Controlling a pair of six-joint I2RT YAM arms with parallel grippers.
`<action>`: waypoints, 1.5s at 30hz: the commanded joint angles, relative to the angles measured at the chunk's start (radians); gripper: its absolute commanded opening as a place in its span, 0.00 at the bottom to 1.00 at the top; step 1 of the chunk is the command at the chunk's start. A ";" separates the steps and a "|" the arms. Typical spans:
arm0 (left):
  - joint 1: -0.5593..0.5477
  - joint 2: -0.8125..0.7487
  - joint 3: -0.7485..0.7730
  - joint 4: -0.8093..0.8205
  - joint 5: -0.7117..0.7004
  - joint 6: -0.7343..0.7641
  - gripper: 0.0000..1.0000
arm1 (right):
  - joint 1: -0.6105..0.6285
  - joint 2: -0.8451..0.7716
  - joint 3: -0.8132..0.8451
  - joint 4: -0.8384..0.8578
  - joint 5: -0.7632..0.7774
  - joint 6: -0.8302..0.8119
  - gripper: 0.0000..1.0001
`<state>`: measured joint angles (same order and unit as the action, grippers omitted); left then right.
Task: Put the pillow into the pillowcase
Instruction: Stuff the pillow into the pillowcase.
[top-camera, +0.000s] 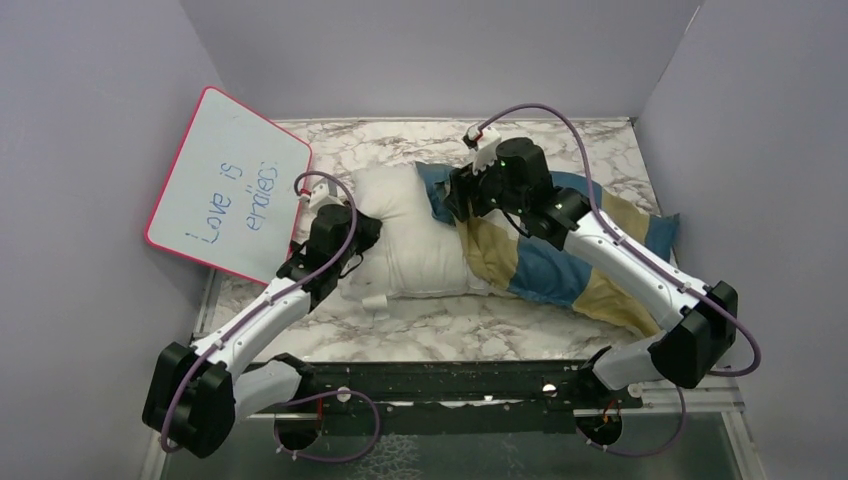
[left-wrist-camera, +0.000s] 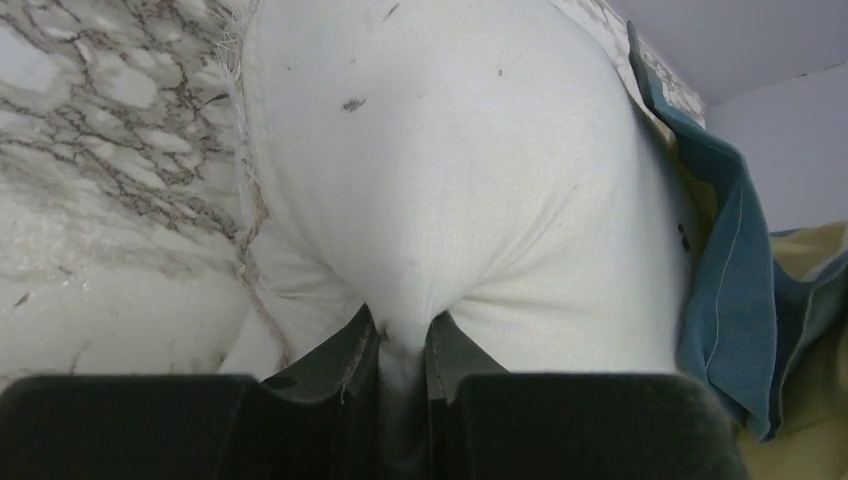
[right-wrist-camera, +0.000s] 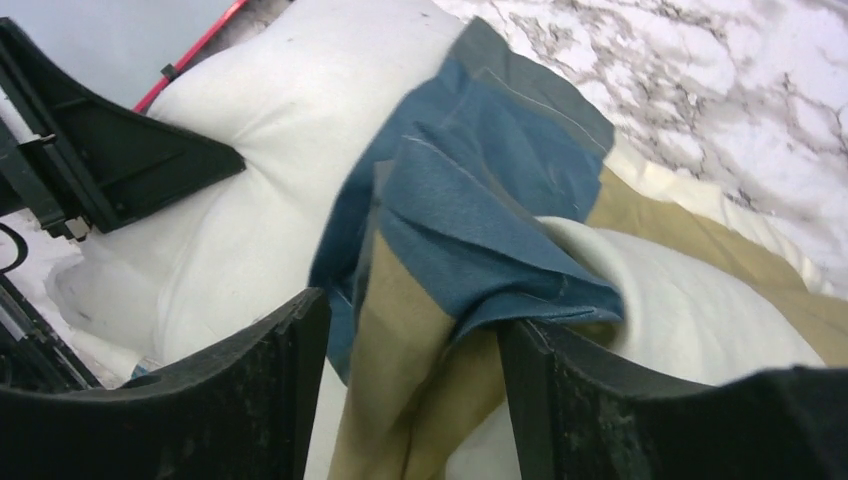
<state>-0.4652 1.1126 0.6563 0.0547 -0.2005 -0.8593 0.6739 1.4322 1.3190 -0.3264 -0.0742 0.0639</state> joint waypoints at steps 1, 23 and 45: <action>0.007 -0.122 -0.047 -0.027 0.000 0.014 0.21 | -0.003 -0.077 -0.013 -0.101 0.126 0.077 0.68; 0.007 -0.448 -0.258 -0.179 -0.072 -0.066 0.00 | -0.089 -0.171 0.104 -0.433 0.384 0.326 0.91; 0.007 -0.465 -0.261 -0.146 -0.033 -0.033 0.00 | -0.284 -0.027 -0.207 -0.202 0.051 0.227 0.71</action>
<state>-0.4660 0.6392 0.3958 -0.1444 -0.2314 -0.9154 0.3904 1.2964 1.1122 -0.6456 0.1589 0.3733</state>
